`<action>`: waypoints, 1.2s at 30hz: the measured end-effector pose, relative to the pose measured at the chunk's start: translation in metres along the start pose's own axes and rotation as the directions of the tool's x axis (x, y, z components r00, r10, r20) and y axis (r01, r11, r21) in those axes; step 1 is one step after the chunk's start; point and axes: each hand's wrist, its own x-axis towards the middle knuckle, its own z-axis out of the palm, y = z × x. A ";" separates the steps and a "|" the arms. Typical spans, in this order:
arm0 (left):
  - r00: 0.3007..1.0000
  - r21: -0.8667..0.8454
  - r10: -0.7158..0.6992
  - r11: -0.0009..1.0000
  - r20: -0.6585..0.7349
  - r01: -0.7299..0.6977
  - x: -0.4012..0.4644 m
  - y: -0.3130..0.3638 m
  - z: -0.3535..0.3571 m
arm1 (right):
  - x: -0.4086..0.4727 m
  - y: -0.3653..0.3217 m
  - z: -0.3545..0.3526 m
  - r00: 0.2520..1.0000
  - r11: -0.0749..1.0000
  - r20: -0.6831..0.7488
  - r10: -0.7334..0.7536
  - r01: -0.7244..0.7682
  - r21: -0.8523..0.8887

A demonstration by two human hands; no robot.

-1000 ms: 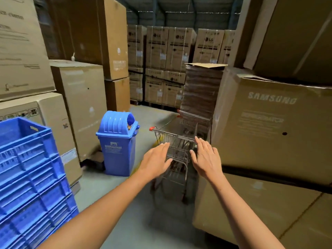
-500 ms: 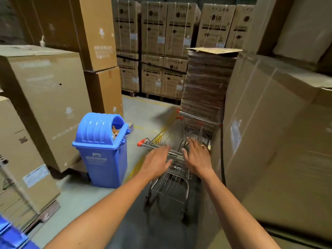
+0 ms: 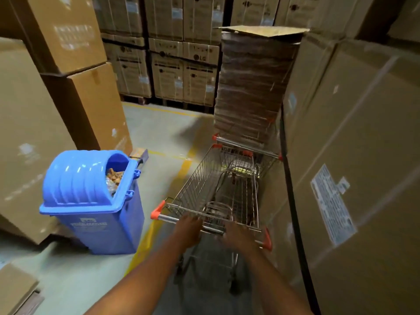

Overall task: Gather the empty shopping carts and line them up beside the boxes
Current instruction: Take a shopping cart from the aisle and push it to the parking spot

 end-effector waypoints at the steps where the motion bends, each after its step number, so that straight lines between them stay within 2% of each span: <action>1: 0.999 0.014 -0.013 1.000 0.033 0.012 0.005 -0.004 0.004 | 0.006 0.003 0.008 1.000 1.000 0.028 0.000 0.000 0.007; 5: 0.988 0.002 -0.064 0.998 0.143 0.064 0.023 -0.013 0.013 | 0.019 0.010 0.025 1.000 1.000 -0.014 -0.015 0.015 -0.022; 10: 0.967 0.045 -0.075 0.997 0.244 0.066 0.045 -0.021 0.019 | 0.022 0.006 0.018 0.998 0.993 -0.031 0.062 -0.065 -0.098; 19: 0.978 0.114 -0.074 0.992 0.193 0.052 0.038 -0.017 0.025 | 0.010 0.004 0.027 0.991 0.982 -0.129 0.046 -0.069 -0.179; 29: 0.984 0.149 -0.102 0.986 0.148 0.080 -0.056 0.000 0.044 | -0.071 -0.011 0.063 0.991 0.990 -0.131 -0.024 0.006 -0.138; 36: 0.977 0.119 -0.134 0.986 0.165 0.115 -0.159 0.039 0.057 | -0.160 -0.011 0.099 0.990 0.970 -0.073 -0.122 0.103 -0.218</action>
